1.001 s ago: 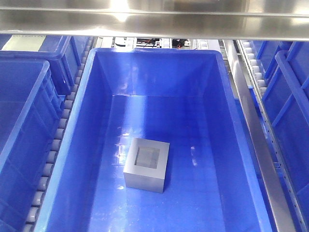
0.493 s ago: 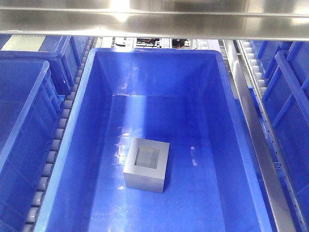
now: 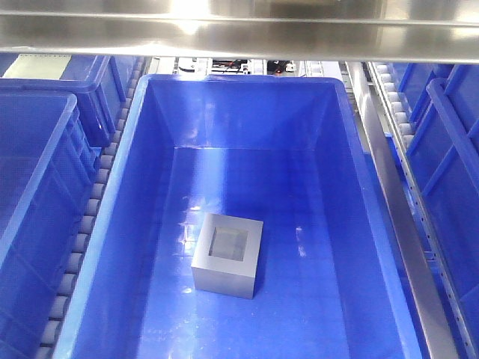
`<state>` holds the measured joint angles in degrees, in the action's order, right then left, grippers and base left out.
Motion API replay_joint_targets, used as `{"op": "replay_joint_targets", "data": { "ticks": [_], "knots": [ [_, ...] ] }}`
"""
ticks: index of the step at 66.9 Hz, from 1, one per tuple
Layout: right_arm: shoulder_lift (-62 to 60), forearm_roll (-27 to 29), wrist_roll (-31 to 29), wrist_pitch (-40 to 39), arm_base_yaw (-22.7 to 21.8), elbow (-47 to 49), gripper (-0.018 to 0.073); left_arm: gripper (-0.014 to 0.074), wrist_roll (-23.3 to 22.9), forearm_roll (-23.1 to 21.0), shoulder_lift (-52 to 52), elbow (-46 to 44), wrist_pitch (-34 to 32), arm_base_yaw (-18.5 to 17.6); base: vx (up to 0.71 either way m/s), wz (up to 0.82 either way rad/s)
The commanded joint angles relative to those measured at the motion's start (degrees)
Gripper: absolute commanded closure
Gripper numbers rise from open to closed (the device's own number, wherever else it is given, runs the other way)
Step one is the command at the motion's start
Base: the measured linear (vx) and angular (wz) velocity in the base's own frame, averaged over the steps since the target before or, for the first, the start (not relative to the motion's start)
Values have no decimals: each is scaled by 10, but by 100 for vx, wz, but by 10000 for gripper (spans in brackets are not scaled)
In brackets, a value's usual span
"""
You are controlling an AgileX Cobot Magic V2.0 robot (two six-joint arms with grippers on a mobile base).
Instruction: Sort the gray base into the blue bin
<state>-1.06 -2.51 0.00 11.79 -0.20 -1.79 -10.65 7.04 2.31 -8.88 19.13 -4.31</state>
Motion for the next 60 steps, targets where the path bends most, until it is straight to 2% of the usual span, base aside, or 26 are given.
{"op": "replay_joint_targets", "data": {
  "ticks": [1, 7, 12, 16, 27, 39, 48, 60],
  "knots": [
    [-4, -5, -7, -46, -1, -3, 564, 605, -3, -9, -18, 18, -51, 46, 0, 0],
    [-4, -5, -7, -45, -1, -3, 564, 605, -3, -13, -42, 60, -75, 72, 0, 0],
    [-4, -5, -7, -45, -1, -3, 564, 605, -3, -12, -40, 102, -134, 77, 0, 0],
    [-4, -5, -7, -46, -1, -3, 564, 605, -2, -12, -40, 98, -118, 76, 0, 0],
    [-4, -5, -7, -46, -1, -3, 564, 605, 20, -15, -40, 99, -125, 76, 0, 0],
    [-4, -5, -7, -46, -1, -3, 564, 605, 67, -63, -40, 99, -125, 76, 0, 0],
    [-4, -5, -7, -46, -1, -3, 564, 605, 68, -50, -40, 99, -137, 75, 0, 0],
    [-4, -5, -7, -46, -1, -3, 564, 605, 68, -38, -40, 99, -162, 49, 0, 0]
  ]
}}
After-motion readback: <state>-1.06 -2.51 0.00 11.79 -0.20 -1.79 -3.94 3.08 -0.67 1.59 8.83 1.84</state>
